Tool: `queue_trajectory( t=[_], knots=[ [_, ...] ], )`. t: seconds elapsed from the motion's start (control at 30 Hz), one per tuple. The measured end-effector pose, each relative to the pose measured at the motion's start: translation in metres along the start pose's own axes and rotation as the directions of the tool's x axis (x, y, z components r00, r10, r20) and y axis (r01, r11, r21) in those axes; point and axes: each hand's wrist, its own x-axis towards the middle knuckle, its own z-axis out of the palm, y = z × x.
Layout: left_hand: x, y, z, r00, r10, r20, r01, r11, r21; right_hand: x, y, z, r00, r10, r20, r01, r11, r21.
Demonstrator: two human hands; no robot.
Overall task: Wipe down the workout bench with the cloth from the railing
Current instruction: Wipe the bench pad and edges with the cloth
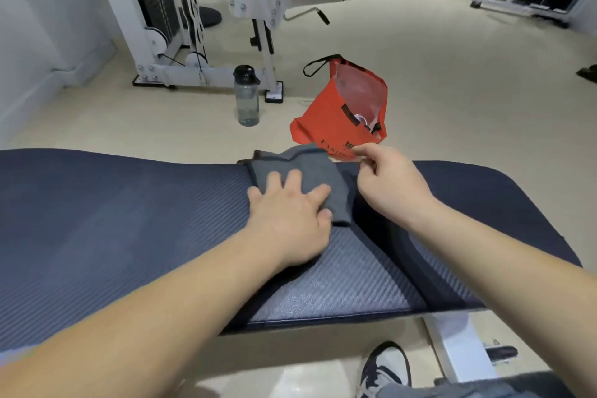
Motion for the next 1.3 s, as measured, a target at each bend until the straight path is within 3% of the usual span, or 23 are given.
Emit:
queue_trajectory(
  t=[0.13, 0.2, 0.3, 0.37, 0.47, 0.53, 0.6, 0.67, 0.73, 0.8, 0.9, 0.97, 1.13, 1.3],
  knots=[
    [-0.053, 0.029, 0.008, 0.969, 0.246, 0.003, -0.246, 0.969, 0.035, 0.004, -0.014, 0.005, 0.999, -0.051, 0.005, 0.051, 0.999, -0.013],
    [-0.072, 0.02, 0.01, 0.956, 0.293, -0.026, -0.288, 0.95, 0.12, 0.005, -0.028, 0.012, 0.996, -0.084, 0.031, 0.085, 0.996, -0.012],
    [-0.086, -0.022, 0.006, 0.979, 0.19, -0.078, -0.174, 0.968, 0.178, 0.002, -0.057, 0.027, 0.981, -0.162, 0.104, 0.163, 0.987, -0.001],
    [-0.094, -0.06, 0.0, 0.996, 0.0, -0.084, 0.015, 0.985, 0.174, -0.002, -0.078, 0.037, 0.962, -0.218, 0.162, 0.223, 0.975, -0.01],
    [-0.113, -0.105, -0.008, 0.936, -0.344, -0.08, 0.353, 0.917, 0.186, -0.011, -0.106, 0.054, 0.933, -0.262, 0.245, 0.278, 0.96, -0.029],
    [-0.129, -0.104, -0.007, 0.897, -0.433, -0.089, 0.442, 0.879, 0.179, -0.015, -0.12, 0.067, 0.916, -0.294, 0.273, 0.314, 0.949, -0.033],
    [-0.146, -0.083, 0.002, 0.924, -0.365, -0.113, 0.381, 0.903, 0.197, -0.017, -0.133, 0.079, 0.9, -0.319, 0.298, 0.345, 0.938, -0.036],
    [-0.16, -0.071, 0.009, 0.973, -0.194, -0.126, 0.217, 0.952, 0.215, -0.017, -0.141, 0.087, 0.89, -0.334, 0.311, 0.364, 0.93, -0.043],
    [-0.16, -0.089, 0.01, 0.981, -0.132, -0.145, 0.159, 0.968, 0.196, -0.014, -0.147, 0.091, 0.887, -0.343, 0.31, 0.374, 0.926, -0.046],
    [-0.154, -0.119, 0.009, 0.956, -0.233, -0.18, 0.263, 0.951, 0.165, -0.011, -0.147, 0.093, 0.886, -0.353, 0.302, 0.388, 0.92, -0.063],
    [-0.14, -0.136, 0.004, 0.85, -0.504, -0.154, 0.521, 0.847, 0.101, -0.005, -0.136, 0.091, 0.895, -0.347, 0.281, 0.399, 0.903, -0.157],
    [-0.128, -0.121, 0.003, 0.85, -0.503, -0.155, 0.518, 0.852, 0.076, 0.001, -0.126, 0.089, 0.909, -0.313, 0.275, 0.371, 0.908, -0.194],
    [-0.112, -0.08, -0.001, 0.965, -0.254, -0.069, 0.254, 0.967, -0.017, 0.012, -0.111, 0.081, 0.937, -0.276, 0.212, 0.316, 0.93, -0.187],
    [-0.079, -0.098, -0.005, 0.888, -0.451, -0.093, 0.454, 0.891, 0.018, 0.017, -0.101, 0.075, 0.948, -0.269, 0.168, 0.291, 0.948, -0.125]
  ],
)
